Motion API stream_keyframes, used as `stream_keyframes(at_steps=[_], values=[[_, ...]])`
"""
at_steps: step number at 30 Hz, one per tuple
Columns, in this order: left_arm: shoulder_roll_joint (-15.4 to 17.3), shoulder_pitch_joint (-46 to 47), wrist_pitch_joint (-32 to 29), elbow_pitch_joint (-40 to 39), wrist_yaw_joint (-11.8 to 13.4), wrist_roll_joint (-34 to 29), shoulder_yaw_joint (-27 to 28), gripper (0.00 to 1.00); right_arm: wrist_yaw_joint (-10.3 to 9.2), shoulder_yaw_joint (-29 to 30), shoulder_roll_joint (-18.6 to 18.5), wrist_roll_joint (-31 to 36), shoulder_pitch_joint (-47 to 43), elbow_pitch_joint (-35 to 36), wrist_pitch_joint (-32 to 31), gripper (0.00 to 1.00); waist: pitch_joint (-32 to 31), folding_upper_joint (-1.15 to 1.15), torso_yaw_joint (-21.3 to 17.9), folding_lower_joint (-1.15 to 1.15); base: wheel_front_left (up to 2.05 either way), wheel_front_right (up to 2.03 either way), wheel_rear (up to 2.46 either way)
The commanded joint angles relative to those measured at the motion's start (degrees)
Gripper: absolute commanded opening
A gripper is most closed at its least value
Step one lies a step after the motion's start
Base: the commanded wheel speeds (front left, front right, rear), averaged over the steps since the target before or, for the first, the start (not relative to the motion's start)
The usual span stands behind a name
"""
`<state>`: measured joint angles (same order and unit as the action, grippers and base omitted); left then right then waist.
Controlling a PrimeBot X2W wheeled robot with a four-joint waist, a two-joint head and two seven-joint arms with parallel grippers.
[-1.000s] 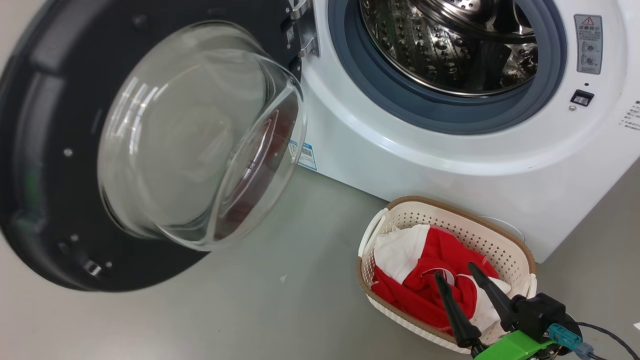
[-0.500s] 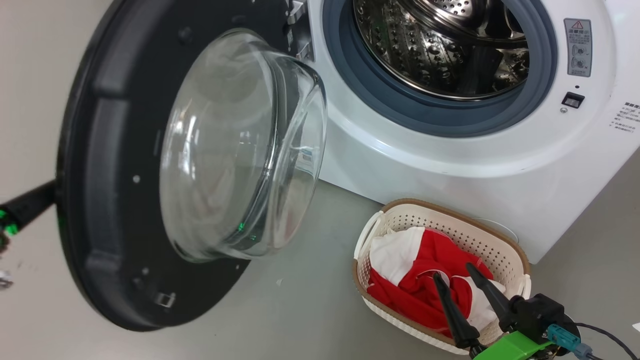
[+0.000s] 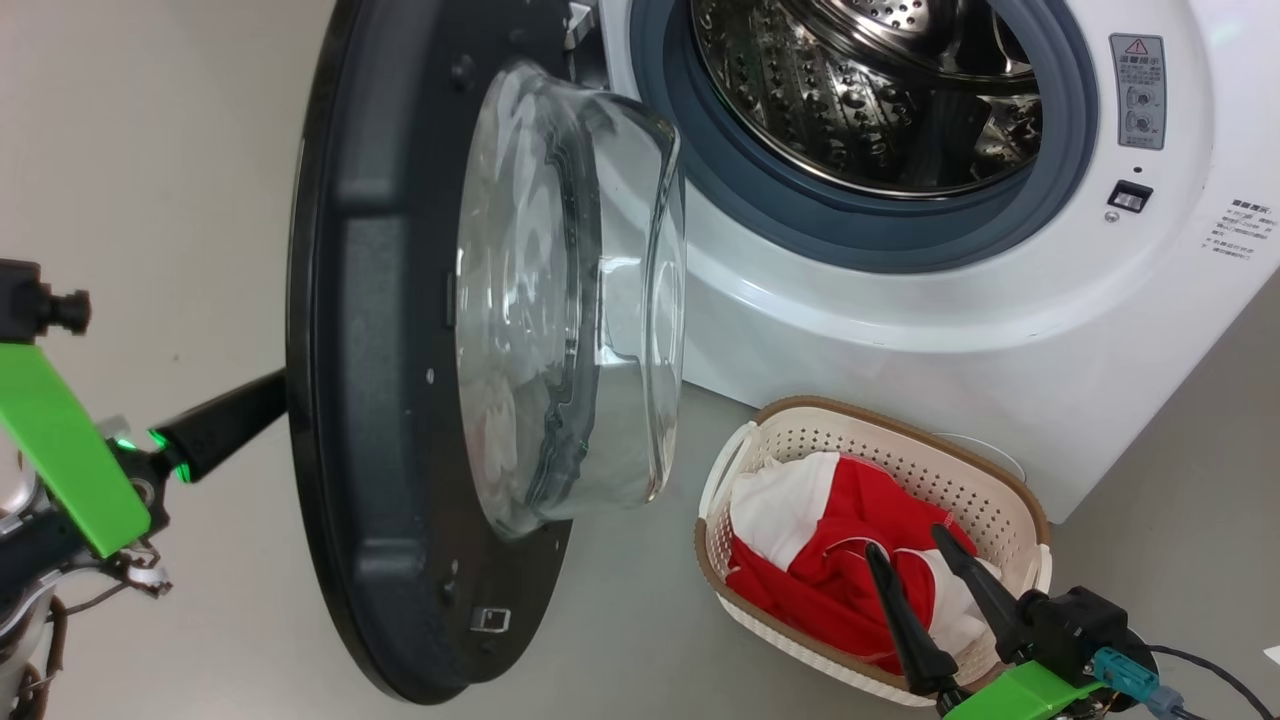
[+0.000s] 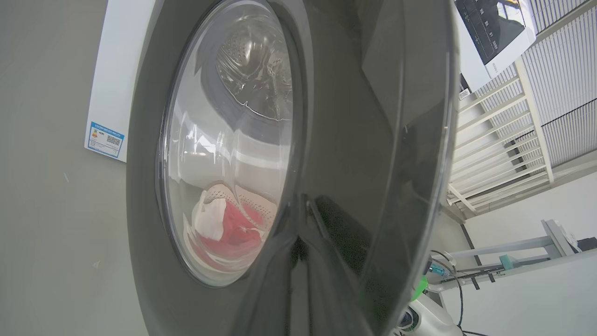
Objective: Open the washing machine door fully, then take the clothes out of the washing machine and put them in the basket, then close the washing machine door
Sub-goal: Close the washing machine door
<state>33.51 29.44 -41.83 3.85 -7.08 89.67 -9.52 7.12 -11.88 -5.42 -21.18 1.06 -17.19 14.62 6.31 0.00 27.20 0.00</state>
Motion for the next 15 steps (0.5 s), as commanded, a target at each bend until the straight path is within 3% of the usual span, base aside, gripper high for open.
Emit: stream_keyframes(at_steps=[1, 15], values=[[2.4, 1.6, 0.7, -1.7, -0.4, -0.5, 2.4, 0.00, 0.36, -1.1, 0.0, -0.2, 0.5, 1.5, 0.4, 1.00, 0.0, 0.00, -0.2, 0.00, 0.00, 0.00, 0.00], [2.5, -1.7, 7.4, 1.3, -0.4, -3.5, 2.6, 0.00, 0.36, -1.1, 0.3, -0.3, -0.1, 1.7, 0.4, 1.00, -1.4, 0.00, -0.5, 0.00, 0.00, 0.00, 0.00]])
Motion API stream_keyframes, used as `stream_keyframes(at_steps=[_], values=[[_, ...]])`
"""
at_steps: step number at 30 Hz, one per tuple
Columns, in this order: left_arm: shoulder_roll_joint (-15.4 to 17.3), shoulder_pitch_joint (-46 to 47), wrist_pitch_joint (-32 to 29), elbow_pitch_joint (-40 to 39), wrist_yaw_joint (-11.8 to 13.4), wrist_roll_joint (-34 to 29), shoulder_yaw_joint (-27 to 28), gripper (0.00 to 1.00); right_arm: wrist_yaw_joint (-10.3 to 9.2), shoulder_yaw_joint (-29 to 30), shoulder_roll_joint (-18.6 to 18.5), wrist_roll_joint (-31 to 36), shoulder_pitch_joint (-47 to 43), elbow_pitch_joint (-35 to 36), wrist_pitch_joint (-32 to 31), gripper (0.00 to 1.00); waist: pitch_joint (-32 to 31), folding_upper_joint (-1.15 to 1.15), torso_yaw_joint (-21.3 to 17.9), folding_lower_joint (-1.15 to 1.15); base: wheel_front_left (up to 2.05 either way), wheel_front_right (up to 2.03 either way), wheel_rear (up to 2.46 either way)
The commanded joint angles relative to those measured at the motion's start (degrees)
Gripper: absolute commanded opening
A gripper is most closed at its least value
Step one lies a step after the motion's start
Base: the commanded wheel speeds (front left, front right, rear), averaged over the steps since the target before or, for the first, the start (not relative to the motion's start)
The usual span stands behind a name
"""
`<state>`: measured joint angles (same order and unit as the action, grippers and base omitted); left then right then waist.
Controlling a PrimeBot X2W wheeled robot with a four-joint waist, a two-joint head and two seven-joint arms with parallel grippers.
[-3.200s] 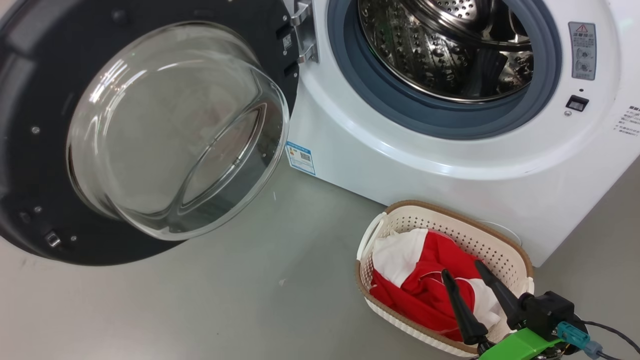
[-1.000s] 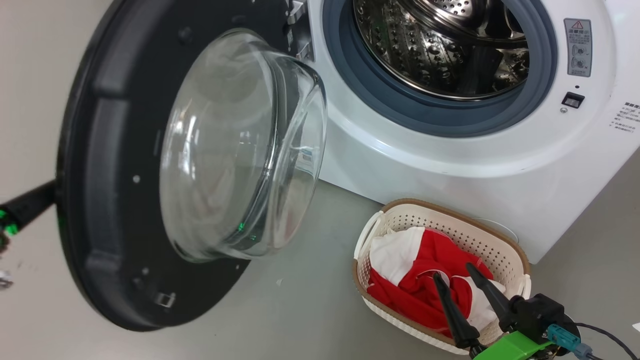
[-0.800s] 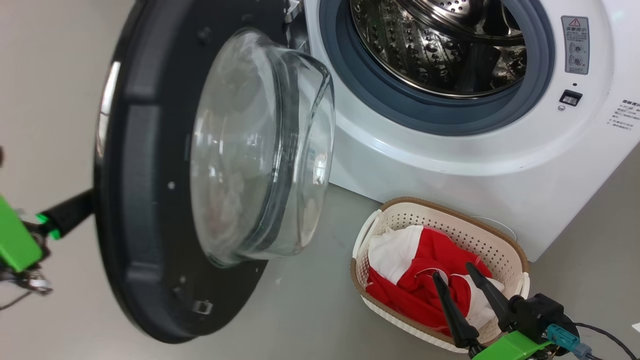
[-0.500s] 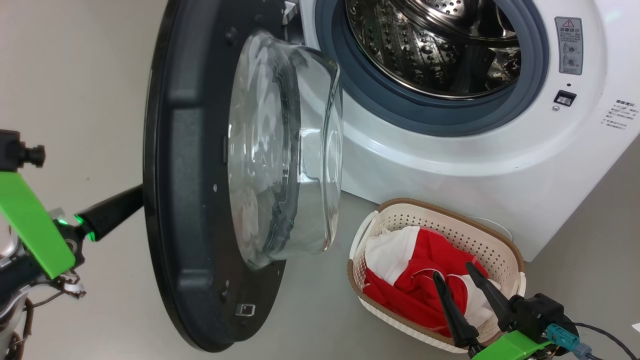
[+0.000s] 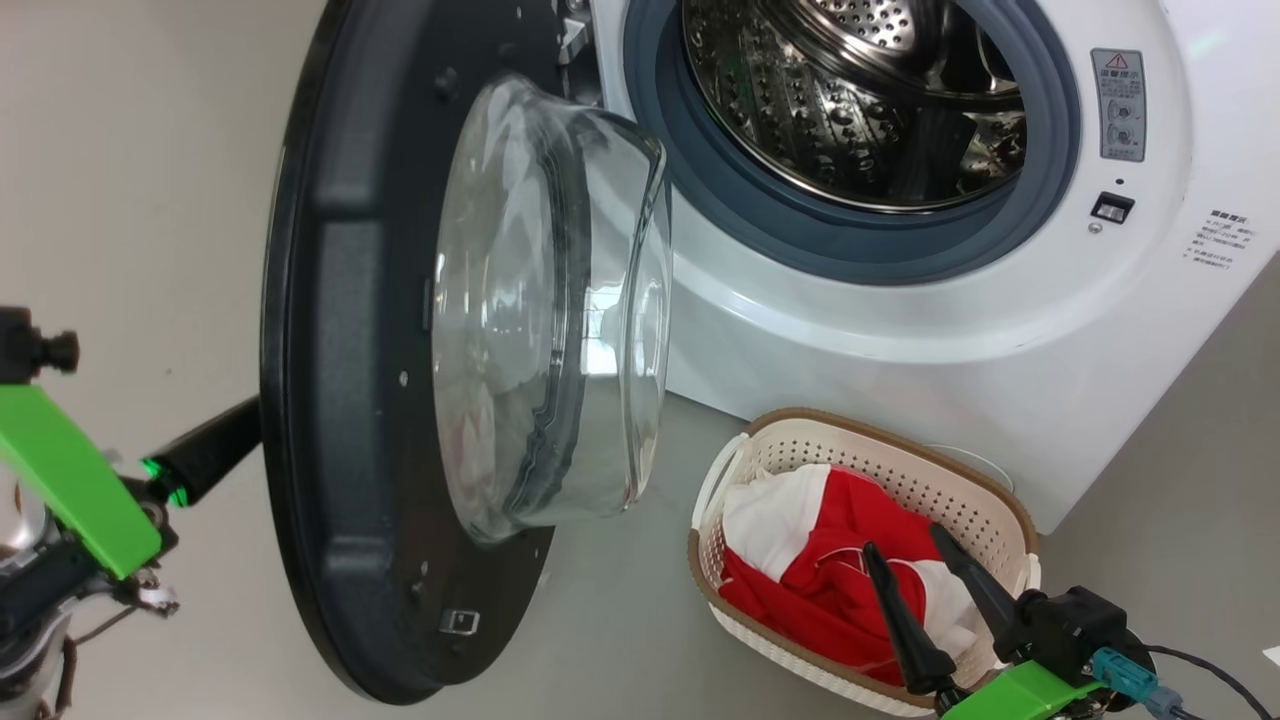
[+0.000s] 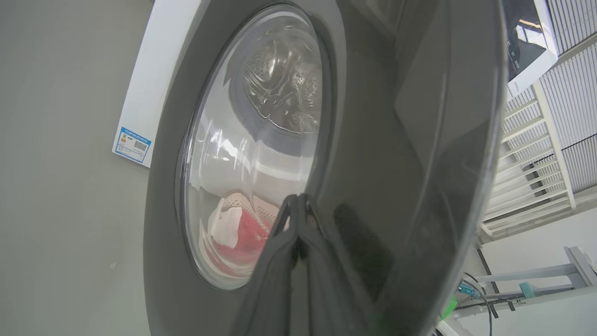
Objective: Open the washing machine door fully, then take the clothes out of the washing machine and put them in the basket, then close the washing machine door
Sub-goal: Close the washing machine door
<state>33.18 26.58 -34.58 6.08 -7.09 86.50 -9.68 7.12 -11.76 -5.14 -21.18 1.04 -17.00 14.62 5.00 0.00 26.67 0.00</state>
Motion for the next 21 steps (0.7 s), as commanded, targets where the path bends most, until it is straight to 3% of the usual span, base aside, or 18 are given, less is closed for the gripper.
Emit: stream_keyframes(at_steps=[1, 4, 7, 11, 12, 21], values=[[2.8, 0.7, 1.0, -0.7, -0.4, -0.7, 2.7, 0.00, 0.36, -1.4, 0.0, -0.3, -0.1, 1.5, 0.4, 1.00, -0.3, 0.00, 0.0, 0.00, 0.00, 0.00, 0.00], [3.1, -0.9, 3.8, 0.1, -0.4, -2.0, 2.5, 0.01, 0.36, -1.7, 0.1, -0.4, -0.2, 1.7, 0.4, 1.00, -0.9, 0.00, -0.2, 0.00, 0.00, 0.00, 0.00], [3.2, -2.5, 6.7, 1.3, -0.4, -2.8, 2.2, 0.24, 0.36, -1.9, 0.2, -0.5, -0.5, 1.8, 0.4, 1.00, -1.6, 0.00, -0.3, 0.00, 0.00, 0.00, 0.00], [3.4, -5.1, 11.3, 2.8, -0.4, -4.1, 1.8, 0.71, 0.36, -2.4, 0.2, -0.7, -0.9, 2.1, 0.4, 1.00, -2.4, 0.00, -0.3, 0.00, 0.00, 0.00, 0.00], [3.4, -5.6, 12.9, 3.2, -0.4, -4.6, 1.6, 0.98, 0.36, -2.5, 0.2, -0.7, -1.0, 2.1, 0.4, 1.00, -2.5, 0.00, -0.3, 0.00, 0.00, 0.00, 0.00], [2.7, -11.9, 25.3, 6.3, -0.4, -6.8, -1.8, 1.00, 0.36, -4.0, 0.5, -1.1, -1.6, 2.3, 0.4, 1.00, -4.1, 0.00, -0.2, 0.00, 0.00, 0.00, 0.00]])
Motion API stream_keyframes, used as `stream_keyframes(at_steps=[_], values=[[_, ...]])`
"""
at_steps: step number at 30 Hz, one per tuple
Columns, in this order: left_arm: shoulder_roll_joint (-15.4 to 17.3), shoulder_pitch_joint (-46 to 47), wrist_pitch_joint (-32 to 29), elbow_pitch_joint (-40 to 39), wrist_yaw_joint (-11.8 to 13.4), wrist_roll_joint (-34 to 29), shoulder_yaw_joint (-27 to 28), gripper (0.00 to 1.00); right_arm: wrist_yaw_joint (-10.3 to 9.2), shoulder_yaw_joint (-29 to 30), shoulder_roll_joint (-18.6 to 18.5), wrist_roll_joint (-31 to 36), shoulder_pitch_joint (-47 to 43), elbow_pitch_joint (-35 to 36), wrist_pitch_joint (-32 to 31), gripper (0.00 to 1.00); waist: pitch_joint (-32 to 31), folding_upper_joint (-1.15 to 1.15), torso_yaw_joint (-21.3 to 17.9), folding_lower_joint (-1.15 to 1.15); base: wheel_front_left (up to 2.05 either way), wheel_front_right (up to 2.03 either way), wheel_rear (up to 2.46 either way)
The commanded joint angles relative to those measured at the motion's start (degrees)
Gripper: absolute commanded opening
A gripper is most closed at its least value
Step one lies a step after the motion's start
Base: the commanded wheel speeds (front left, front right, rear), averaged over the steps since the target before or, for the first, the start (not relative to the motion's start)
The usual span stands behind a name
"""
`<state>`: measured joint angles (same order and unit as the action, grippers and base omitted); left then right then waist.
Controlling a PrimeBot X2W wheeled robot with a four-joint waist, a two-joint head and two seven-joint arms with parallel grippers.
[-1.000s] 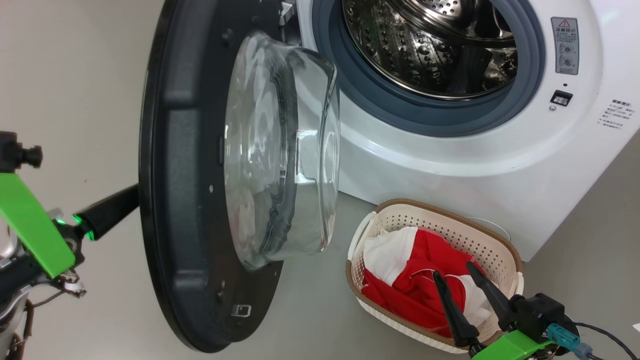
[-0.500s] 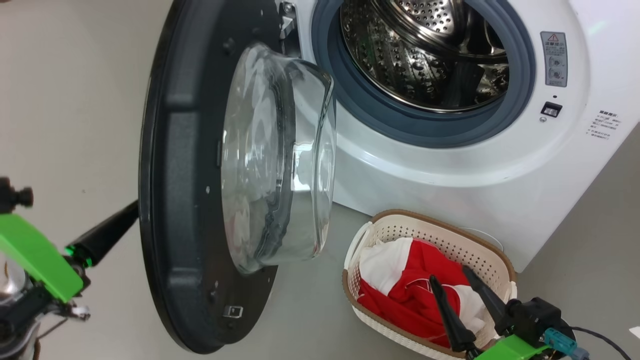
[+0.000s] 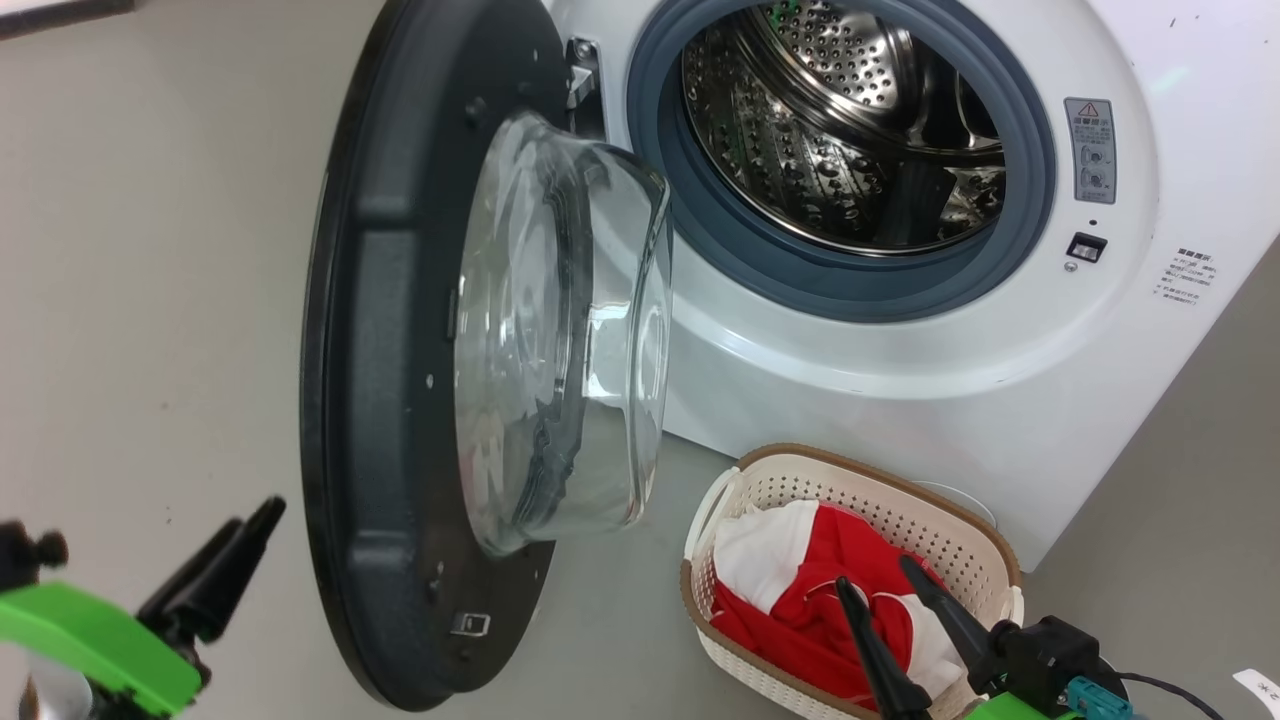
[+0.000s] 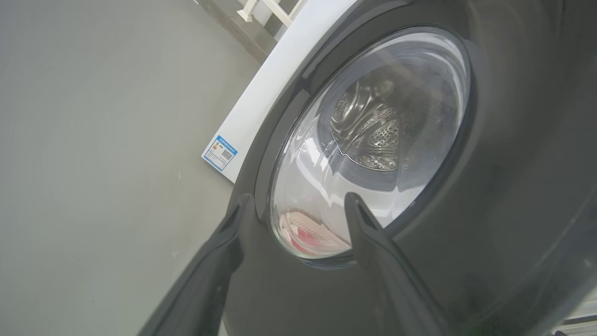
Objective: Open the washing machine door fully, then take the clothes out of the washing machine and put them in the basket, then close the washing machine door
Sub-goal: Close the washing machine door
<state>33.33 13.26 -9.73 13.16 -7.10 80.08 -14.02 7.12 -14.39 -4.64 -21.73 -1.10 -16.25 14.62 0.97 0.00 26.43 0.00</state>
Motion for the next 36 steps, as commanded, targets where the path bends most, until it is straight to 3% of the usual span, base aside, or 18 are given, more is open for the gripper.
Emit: stream_keyframes(at_steps=[1, 14, 20, 24, 30, 36], values=[[2.6, 0.6, 1.7, -0.2, -0.4, -0.7, 1.9, 1.00, 0.36, -1.5, 0.0, -0.6, 0.5, 1.6, 0.4, 1.00, -0.2, 0.00, 0.1, 0.00, 0.00, 0.00, 0.00], [1.3, -6.1, 21.1, 9.5, -0.4, -5.6, -4.5, 1.00, 0.36, -1.9, -0.2, -1.2, 0.1, 2.0, 0.4, 1.00, -1.0, 0.00, -0.1, 0.00, 0.00, 0.00, 0.00], [-0.7, -7.1, 24.6, 13.2, -0.4, -11.6, -4.7, 1.00, 0.36, -1.1, -0.2, -1.3, -0.3, 2.3, 0.4, 1.00, -1.2, 0.00, -0.3, 0.00, 0.00, 0.00, 0.00], [-2.8, -7.6, 24.7, 13.6, -0.4, -20.9, -0.2, 1.00, 0.36, -0.4, -0.1, -1.4, -0.6, 2.7, 0.4, 1.00, -1.3, 0.00, -0.4, 0.00, 0.00, 0.00, 0.00], [-10.6, -11.0, 24.7, 9.9, -0.4, -37.2, 11.2, 1.00, 0.36, 0.7, 0.0, -1.2, -1.5, 3.4, 0.4, 1.00, -1.5, 0.00, -0.6, 0.00, 0.00, 0.00, 0.00], [-17.2, -13.9, 24.7, 3.5, -0.4, -48.7, 19.2, 1.00, 0.36, 1.2, 0.2, -1.0, -1.6, 4.5, 0.4, 1.00, -1.5, 0.00, -0.8, 0.00, 0.00, 0.00, 0.00]])
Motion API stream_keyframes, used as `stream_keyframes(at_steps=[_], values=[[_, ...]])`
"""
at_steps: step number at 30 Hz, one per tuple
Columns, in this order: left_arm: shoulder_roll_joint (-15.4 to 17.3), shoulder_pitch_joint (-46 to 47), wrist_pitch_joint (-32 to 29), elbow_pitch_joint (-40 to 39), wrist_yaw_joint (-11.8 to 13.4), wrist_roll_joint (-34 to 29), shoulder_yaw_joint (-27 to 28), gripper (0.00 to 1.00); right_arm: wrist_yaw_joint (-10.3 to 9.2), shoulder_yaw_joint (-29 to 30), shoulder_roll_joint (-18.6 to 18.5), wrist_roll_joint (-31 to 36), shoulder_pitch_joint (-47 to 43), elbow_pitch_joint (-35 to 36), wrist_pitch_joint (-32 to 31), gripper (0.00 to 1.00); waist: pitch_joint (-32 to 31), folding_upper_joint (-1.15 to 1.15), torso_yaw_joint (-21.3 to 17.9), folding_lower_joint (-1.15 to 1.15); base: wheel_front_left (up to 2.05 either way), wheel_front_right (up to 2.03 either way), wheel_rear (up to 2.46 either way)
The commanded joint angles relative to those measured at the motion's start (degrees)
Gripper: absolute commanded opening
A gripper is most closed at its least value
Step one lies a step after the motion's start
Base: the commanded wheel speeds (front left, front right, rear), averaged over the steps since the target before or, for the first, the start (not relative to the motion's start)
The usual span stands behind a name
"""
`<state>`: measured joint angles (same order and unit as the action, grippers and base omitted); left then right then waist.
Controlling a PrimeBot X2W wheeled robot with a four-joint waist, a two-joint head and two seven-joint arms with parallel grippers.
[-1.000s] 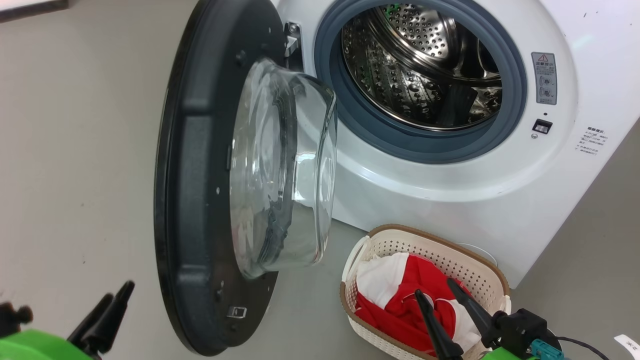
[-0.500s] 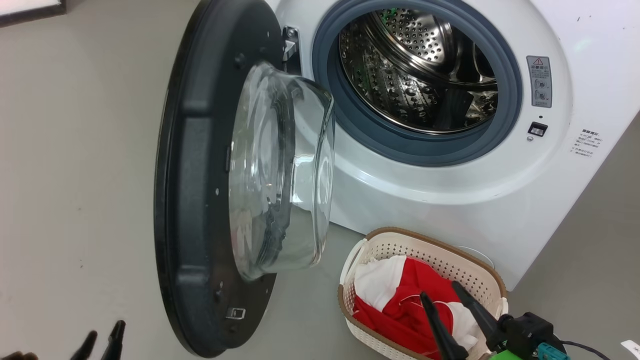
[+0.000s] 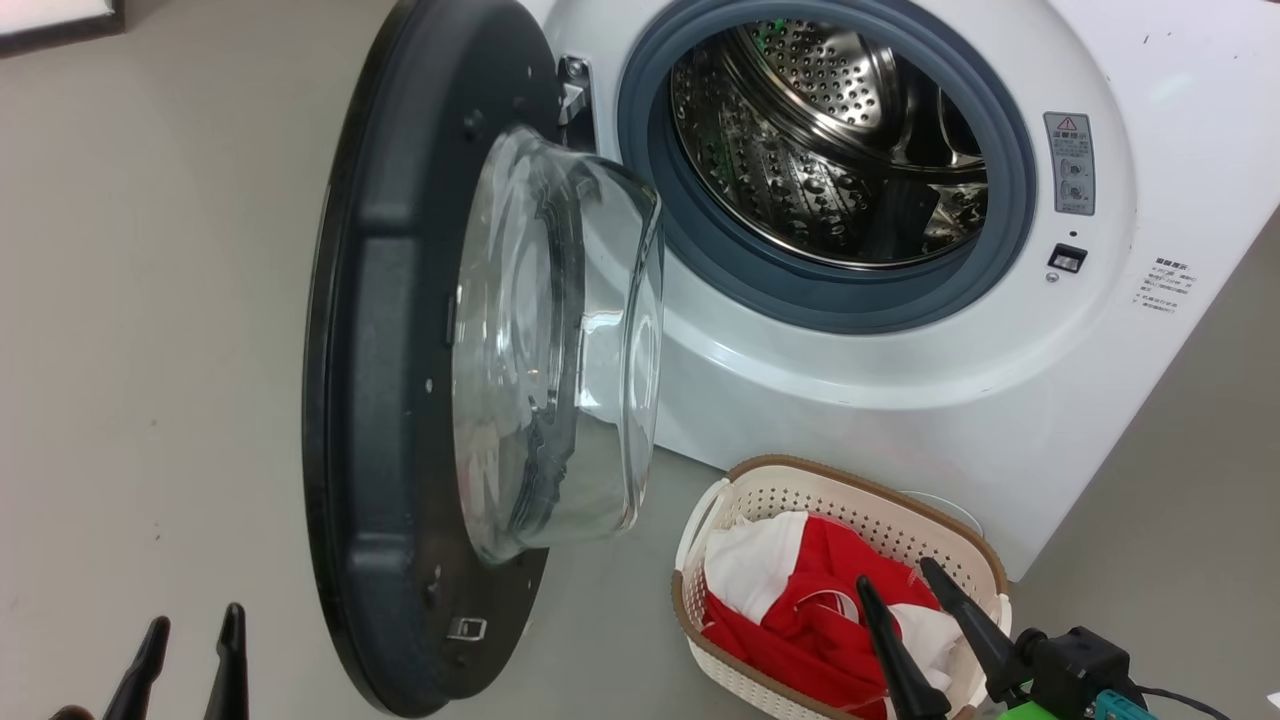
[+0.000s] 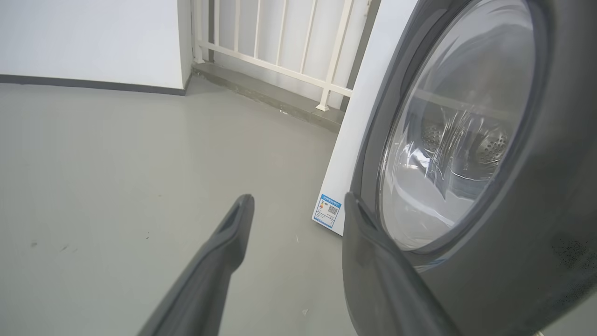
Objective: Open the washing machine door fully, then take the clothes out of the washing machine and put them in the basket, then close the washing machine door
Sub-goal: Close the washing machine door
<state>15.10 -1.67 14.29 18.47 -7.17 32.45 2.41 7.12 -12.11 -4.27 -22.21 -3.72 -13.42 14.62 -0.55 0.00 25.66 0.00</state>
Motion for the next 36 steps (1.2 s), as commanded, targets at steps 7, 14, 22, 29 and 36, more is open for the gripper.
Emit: stream_keyframes(at_steps=[7, 14, 22, 29, 36], values=[[-3.6, -1.3, 0.7, -6.4, -0.3, -8.1, 6.3, 1.00, 0.36, -0.6, 0.3, -0.3, 1.4, 2.7, 0.4, 1.00, -0.1, 0.00, 0.2, 0.00, 0.00, 0.00, 0.00], [-5.8, -2.8, 0.7, -6.9, -0.3, -10.3, 7.5, 1.00, 0.36, -0.5, 0.7, -0.3, 0.8, 2.0, 0.4, 1.00, -0.4, 0.00, 0.4, 0.00, 0.00, 0.00, 0.00], [-6.2, -2.9, 0.7, -6.8, -0.3, -11.2, 7.7, 1.00, 0.36, -0.3, 0.9, -0.1, 0.9, 1.7, 0.4, 1.00, -0.3, 0.00, 0.5, 0.00, 0.00, 0.00, 0.00], [-6.1, -2.9, 0.7, -6.7, -0.3, -11.3, 7.6, 1.00, 0.36, -0.4, 0.9, -0.1, 0.9, 1.7, 0.4, 1.00, -0.5, 0.00, 0.5, 0.00, 0.00, 0.00, 0.00], [-5.1, -2.0, 0.7, -4.7, -0.3, -6.5, 6.6, 1.00, 0.36, -0.6, 1.0, -0.2, 0.9, 1.6, 0.4, 1.00, -0.5, 0.00, 0.7, 0.00, 0.00, 0.00, 0.00]])
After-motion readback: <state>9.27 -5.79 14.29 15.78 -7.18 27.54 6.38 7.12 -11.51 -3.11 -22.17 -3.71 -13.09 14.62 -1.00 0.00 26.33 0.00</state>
